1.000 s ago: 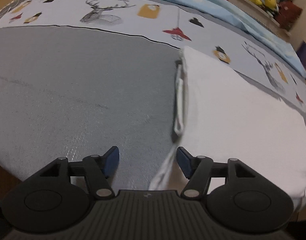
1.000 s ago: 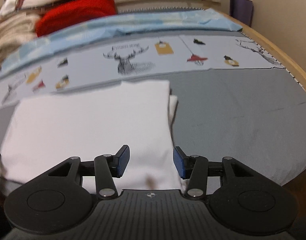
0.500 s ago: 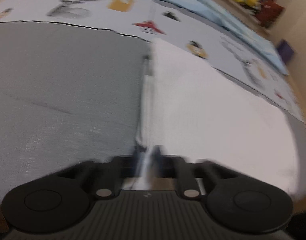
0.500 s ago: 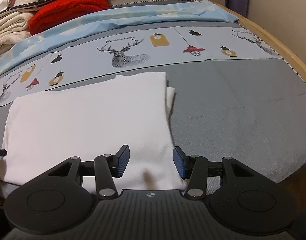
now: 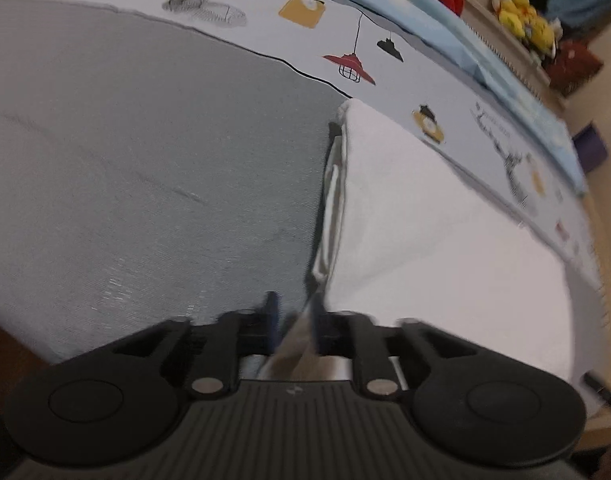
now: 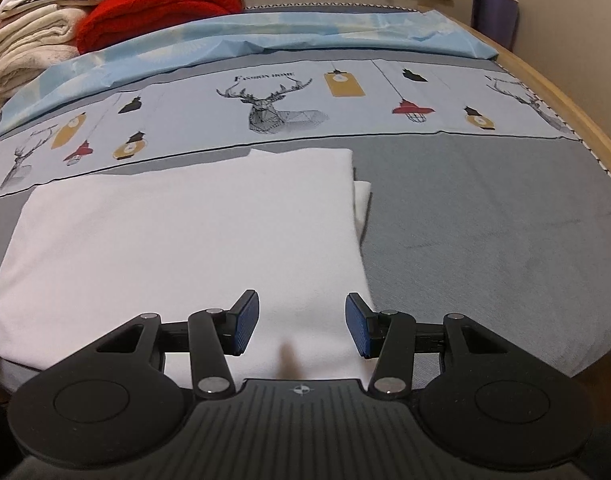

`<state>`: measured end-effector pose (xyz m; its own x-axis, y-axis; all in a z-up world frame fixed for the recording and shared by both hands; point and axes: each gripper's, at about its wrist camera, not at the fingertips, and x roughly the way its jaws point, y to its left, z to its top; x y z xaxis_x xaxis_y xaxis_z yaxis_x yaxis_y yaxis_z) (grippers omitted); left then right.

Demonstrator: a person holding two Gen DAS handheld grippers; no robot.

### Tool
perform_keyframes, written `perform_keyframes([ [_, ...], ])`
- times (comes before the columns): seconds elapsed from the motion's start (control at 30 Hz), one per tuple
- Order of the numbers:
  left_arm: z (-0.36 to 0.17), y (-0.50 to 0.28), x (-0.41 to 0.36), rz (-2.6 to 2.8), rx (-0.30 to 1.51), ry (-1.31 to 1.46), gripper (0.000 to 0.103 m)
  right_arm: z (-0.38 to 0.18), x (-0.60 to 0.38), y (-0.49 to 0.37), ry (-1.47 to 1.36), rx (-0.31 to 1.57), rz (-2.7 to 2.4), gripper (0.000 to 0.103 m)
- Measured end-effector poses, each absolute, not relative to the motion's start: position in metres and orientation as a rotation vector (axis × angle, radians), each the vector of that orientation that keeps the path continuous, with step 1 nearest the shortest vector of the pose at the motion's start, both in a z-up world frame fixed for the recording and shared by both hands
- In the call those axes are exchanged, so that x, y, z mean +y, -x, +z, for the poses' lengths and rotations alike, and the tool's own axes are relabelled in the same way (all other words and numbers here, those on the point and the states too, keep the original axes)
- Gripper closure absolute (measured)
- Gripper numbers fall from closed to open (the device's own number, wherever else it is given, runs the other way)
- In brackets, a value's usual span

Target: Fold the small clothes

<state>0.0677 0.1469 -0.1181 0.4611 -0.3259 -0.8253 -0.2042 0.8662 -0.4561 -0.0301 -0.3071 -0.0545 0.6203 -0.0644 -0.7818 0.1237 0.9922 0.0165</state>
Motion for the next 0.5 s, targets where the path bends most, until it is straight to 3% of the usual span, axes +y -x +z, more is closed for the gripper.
perform_keyframes([
  [0.07, -0.125, -0.072, 0.146, -0.088, 1.12, 0.567, 0.049, -0.054, -0.31, 0.031, -0.08, 0.896, -0.117, 0.053],
  [0.17, -0.139, -0.079, 0.137, -0.11, 1.166, 0.549, 0.049, -0.054, -0.312, 0.033, -0.083, 0.896, -0.122, 0.053],
  [0.23, -0.138, -0.081, 0.128, -0.126, 1.147, 0.475, 0.058, -0.055, -0.314, 0.033, -0.082, 0.898, -0.122, 0.053],
  [0.27, -0.137, -0.082, 0.124, -0.149, 1.142, 0.457, 0.079, -0.055, -0.314, 0.033, -0.082, 0.897, -0.122, 0.053],
  [0.3, -0.139, -0.082, 0.123, -0.177, 1.147, 0.475, 0.089, -0.055, -0.315, 0.033, -0.082, 0.897, -0.122, 0.053],
  [0.5, -0.129, -0.078, 0.126, -0.181, 1.113, 0.513, 0.095, -0.055, -0.32, 0.033, -0.101, 0.897, -0.131, 0.053],
])
